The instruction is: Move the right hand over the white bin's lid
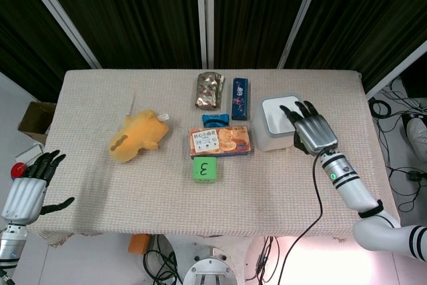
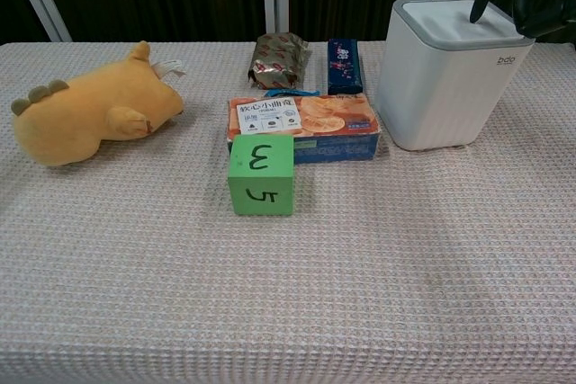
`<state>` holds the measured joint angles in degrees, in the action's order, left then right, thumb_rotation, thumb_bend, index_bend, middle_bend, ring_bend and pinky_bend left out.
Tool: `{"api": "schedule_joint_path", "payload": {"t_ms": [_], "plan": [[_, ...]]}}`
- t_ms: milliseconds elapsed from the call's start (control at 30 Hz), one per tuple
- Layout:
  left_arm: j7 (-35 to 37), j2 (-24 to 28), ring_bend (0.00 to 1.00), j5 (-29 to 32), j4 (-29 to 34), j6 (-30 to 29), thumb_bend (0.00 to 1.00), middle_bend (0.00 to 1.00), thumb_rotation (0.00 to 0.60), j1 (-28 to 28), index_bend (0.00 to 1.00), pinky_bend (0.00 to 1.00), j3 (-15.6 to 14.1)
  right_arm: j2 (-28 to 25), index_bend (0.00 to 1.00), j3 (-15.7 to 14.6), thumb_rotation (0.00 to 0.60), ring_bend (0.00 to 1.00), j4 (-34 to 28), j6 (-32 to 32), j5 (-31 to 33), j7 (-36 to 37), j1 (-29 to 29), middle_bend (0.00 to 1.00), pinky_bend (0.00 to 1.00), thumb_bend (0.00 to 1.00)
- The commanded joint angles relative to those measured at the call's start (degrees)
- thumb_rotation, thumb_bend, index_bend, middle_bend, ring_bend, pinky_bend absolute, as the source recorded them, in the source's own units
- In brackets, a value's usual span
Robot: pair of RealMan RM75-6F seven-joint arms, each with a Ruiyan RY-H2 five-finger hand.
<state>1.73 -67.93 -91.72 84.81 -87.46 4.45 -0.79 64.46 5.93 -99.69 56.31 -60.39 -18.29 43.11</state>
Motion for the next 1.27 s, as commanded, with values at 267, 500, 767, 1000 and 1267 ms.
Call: {"api": "schedule_joint_path", "payload": {"t_ms": [267, 500, 767, 1000, 1267], "plan": [[0.2, 0.0, 0.08, 0.2, -0.1, -0.1, 0.05, 0.07, 0.510, -0.1, 0.10, 0.27, 0.1, 1.9, 0.00, -0.2, 0.503, 0.00, 2.0, -1.0, -0.5, -0.2, -0.6, 0.28, 0.00, 1.00], [0.1, 0.2, 0.08, 0.4, 0.0, 0.0, 0.05, 0.07, 0.514, -0.1, 0.10, 0.27, 0.2, 2.1, 0.00, 0.7, 0.504, 0.00, 2.2, 0.1, -1.8, 0.4, -1.3, 0.28, 0.00, 1.00], [0.4, 0.0, 0.08, 0.5, -0.3, -0.1, 0.05, 0.07, 0.512, -0.1, 0.10, 0.27, 0.2, -0.3, 0.00, -0.5, 0.508, 0.00, -0.7, 13.9, -12.3, 3.2, -9.0, 0.02, 0.00, 0.88], [1.6, -1.0, 0.08, 1.1, -1.9, 0.6, 0.05, 0.07, 0.510, 0.0, 0.10, 0.27, 0.3, -1.1, 0.00, -7.7, 0.592, 0.00, 0.1, 28.0, -14.1, -0.7, -23.2, 0.00, 0.00, 0.20], [2.7, -2.4, 0.08, 1.0, -3.9, 0.7, 0.05, 0.07, 0.511, 0.6, 0.10, 0.27, 0.8, 4.5, 0.00, -9.8, 0.600, 0.00, 14.1, 32.9, -16.2, 13.0, -32.6, 0.00, 0.00, 0.04]]}}
